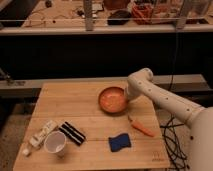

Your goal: Drag the ceramic bowl in a circle

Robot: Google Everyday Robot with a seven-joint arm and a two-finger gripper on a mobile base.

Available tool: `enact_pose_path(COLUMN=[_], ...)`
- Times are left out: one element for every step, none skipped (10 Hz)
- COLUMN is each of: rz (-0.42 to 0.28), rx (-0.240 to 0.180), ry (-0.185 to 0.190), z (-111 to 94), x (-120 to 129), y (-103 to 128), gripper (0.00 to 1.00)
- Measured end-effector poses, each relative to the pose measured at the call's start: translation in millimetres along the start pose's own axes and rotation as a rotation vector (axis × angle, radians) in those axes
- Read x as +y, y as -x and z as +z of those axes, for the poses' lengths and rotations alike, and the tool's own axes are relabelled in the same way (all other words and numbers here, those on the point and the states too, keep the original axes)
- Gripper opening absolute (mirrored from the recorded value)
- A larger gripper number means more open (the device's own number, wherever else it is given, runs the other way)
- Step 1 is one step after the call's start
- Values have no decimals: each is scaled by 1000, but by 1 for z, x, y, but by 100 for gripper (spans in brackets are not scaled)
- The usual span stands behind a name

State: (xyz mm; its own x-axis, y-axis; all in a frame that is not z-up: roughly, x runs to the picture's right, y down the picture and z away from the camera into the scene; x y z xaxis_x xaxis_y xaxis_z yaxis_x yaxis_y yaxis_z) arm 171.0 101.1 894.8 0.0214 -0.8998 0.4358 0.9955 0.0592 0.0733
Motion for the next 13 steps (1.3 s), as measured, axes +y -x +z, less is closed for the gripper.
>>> enact_pose_path(rz=[-21, -36, -69, -114, -155, -211, -252, -287, -327, -361, -392, -417, -426], rx=[-2, -4, -8, -10, -6, -4, -4, -5, -1, 9, 23, 43, 59], ry=[7, 13, 23, 29, 30, 27, 22, 12, -7, -29, -49, -68, -84], z=[-8, -12, -21, -27, -30, -27, -23, -17, -9, -2, 3, 8, 12], x=[-3, -5, -10, -21, -34, -57, -78, -99, -126, -150, -168, -184, -191], y=[23, 35, 55, 69, 77, 80, 79, 77, 73, 66, 57, 40, 21], gripper=[0, 0, 0, 0, 0, 0, 0, 0, 0, 0, 0, 0, 0])
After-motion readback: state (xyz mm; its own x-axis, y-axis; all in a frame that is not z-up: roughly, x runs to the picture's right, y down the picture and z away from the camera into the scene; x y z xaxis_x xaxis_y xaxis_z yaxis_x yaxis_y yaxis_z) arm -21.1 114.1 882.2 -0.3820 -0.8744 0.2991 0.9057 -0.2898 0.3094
